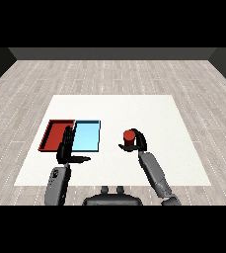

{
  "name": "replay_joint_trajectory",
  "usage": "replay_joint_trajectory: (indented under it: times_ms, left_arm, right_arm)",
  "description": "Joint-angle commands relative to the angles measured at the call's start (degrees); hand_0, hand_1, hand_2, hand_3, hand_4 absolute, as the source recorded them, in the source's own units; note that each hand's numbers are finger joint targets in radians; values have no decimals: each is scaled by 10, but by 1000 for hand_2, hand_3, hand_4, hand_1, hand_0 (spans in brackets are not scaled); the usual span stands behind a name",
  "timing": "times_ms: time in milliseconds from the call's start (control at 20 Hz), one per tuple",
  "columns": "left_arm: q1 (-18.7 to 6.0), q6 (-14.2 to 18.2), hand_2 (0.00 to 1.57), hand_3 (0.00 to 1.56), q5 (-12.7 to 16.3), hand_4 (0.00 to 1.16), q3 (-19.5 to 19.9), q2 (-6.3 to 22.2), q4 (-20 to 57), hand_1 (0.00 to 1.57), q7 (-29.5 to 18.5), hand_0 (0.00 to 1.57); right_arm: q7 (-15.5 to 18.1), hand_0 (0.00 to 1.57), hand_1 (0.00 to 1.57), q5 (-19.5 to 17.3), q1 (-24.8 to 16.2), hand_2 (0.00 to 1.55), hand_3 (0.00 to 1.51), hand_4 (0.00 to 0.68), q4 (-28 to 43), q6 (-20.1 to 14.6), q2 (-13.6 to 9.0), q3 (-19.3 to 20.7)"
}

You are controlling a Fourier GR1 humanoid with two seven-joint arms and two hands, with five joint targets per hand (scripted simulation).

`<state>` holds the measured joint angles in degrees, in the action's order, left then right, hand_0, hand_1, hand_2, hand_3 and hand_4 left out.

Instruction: Pick the red can and put it in the red box

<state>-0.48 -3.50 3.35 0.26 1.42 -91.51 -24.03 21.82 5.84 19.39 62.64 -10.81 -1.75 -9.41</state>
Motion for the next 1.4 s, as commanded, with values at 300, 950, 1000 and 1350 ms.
replay_joint_trajectory:
  times_ms: [300,950,1000,1350]
  left_arm:
    - [-24,9,0,0,-7,0,-40,-9,-16,0,72,0]
    - [-76,101,0,0,7,0,-150,-14,20,0,119,0]
    - [-85,117,0,0,10,0,-174,-14,48,0,101,0]
    - [-72,136,0,0,33,0,-199,-14,68,0,95,0]
  right_arm:
    - [-73,1454,1454,-18,-48,1433,1386,655,196,1,-2,-15]
    - [-80,1451,1451,49,42,1425,1380,650,153,-176,17,-143]
    - [-90,1446,1446,35,26,1426,1379,647,169,-148,17,-121]
    - [-61,1462,1462,62,57,1443,1389,639,138,-172,17,-153]
